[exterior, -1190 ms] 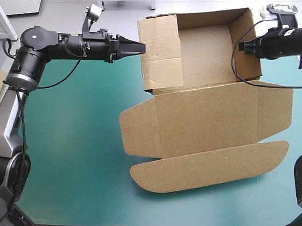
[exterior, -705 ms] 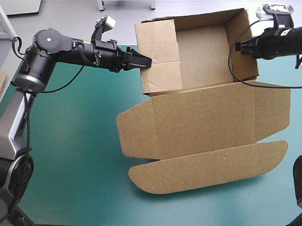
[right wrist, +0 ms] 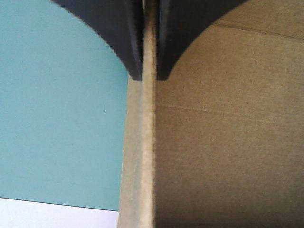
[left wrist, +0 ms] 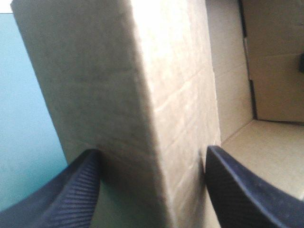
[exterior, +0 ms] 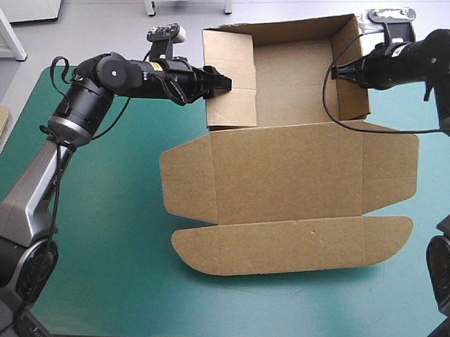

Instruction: Fold the box

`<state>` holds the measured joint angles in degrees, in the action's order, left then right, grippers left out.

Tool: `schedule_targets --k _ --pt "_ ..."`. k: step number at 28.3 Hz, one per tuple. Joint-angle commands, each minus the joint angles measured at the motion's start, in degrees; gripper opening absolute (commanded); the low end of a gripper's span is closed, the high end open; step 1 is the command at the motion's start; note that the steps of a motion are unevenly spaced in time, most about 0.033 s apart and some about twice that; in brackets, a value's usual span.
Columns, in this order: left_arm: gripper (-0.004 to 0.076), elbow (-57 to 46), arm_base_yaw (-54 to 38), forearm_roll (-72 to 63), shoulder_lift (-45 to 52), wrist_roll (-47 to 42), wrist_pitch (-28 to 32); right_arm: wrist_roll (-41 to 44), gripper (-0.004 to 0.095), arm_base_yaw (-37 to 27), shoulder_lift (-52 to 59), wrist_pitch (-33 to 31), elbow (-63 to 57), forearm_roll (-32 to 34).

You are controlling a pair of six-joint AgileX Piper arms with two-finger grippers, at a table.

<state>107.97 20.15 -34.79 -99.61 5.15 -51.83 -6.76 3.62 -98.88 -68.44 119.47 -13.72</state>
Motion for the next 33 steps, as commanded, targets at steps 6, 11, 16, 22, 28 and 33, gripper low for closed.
schedule_targets --k 6,11,16,22,28,33 --pt "0.0453 1.62 1.51 11.79 2.91 -9.54 5.16 5.44 0.0001 7.35 2.65 3.04 1.71 7.49" --pt "0.0437 1.62 3.40 20.90 2.68 -13.93 6.35 7.60 0.0001 10.29 2.65 3.69 1.71 10.33" --pt "0.0437 1.62 4.09 20.48 0.89 -14.94 3.98 8.29 0.0001 12.25 2.65 3.93 1.71 11.78" --pt "0.0410 1.62 4.49 20.07 1.60 -15.20 4.92 8.29 0.0001 12.22 2.65 3.43 1.71 12.69" --pt "0.0252 1.62 4.49 20.07 1.58 -15.20 5.05 8.29 0.0001 12.22 2.65 3.35 1.71 12.67" --pt "-0.0008 1.62 4.49 20.07 1.58 -15.10 6.52 8.53 0.0001 12.22 2.65 2.99 1.71 12.67"
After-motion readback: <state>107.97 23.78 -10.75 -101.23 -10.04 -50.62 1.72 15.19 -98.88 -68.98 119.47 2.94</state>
